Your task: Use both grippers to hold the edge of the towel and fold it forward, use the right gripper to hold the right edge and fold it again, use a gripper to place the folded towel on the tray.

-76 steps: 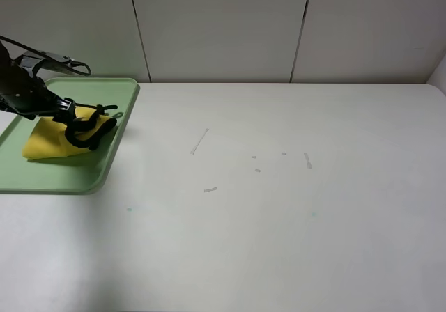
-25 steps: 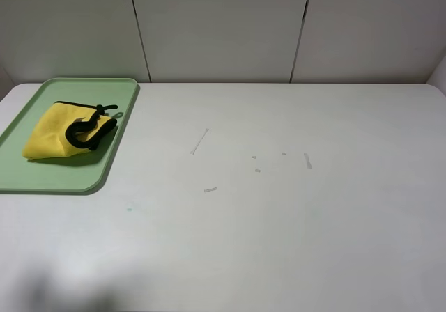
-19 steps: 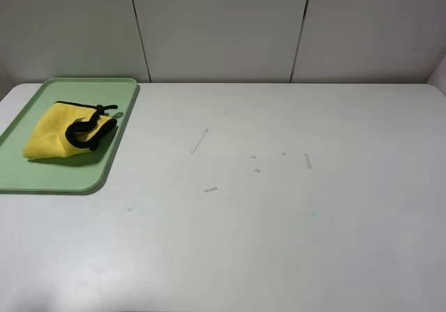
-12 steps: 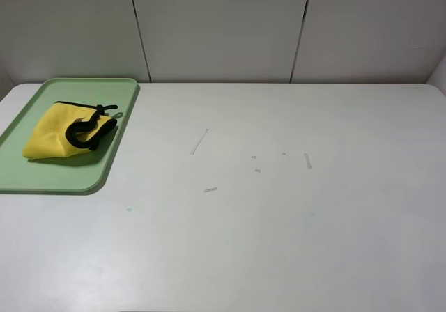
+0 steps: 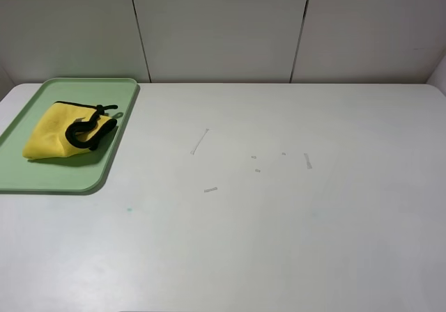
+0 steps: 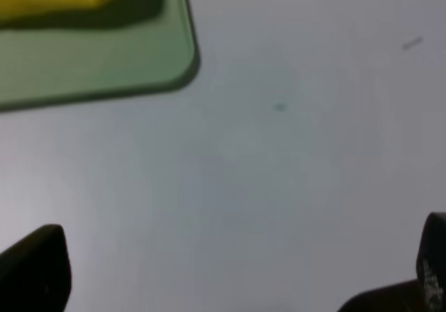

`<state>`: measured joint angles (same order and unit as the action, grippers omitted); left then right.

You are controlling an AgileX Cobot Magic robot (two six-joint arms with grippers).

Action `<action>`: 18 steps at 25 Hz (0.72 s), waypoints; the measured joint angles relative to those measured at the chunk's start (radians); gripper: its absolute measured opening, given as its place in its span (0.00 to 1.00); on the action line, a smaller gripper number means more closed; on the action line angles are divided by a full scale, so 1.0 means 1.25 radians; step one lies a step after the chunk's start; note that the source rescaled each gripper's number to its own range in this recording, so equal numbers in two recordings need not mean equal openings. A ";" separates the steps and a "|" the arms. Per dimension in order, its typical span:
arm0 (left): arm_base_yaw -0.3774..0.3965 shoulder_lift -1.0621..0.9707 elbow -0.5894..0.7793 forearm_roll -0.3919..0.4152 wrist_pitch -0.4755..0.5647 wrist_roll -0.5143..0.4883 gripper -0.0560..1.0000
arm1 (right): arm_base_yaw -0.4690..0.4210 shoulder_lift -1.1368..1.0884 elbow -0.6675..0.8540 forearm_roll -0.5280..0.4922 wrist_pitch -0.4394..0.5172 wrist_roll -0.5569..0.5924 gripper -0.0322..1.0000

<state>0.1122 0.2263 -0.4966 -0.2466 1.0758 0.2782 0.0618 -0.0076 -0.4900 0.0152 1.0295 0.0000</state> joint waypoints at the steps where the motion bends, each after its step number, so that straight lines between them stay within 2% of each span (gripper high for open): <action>1: 0.000 -0.026 0.000 0.000 0.000 0.002 1.00 | 0.000 0.000 0.000 0.000 0.000 0.000 1.00; 7: -0.008 -0.174 0.000 -0.007 0.001 0.013 1.00 | 0.000 0.000 0.000 0.000 0.000 0.000 1.00; 15: -0.137 -0.183 0.000 -0.021 0.002 0.035 1.00 | 0.000 0.000 0.000 0.000 0.000 0.000 1.00; 18: -0.164 -0.183 0.000 -0.021 0.002 0.035 1.00 | 0.000 0.000 0.000 0.001 0.000 0.000 1.00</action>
<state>-0.0923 -0.0028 -0.4966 -0.2724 1.0788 0.3220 0.0618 -0.0076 -0.4900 0.0163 1.0295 0.0000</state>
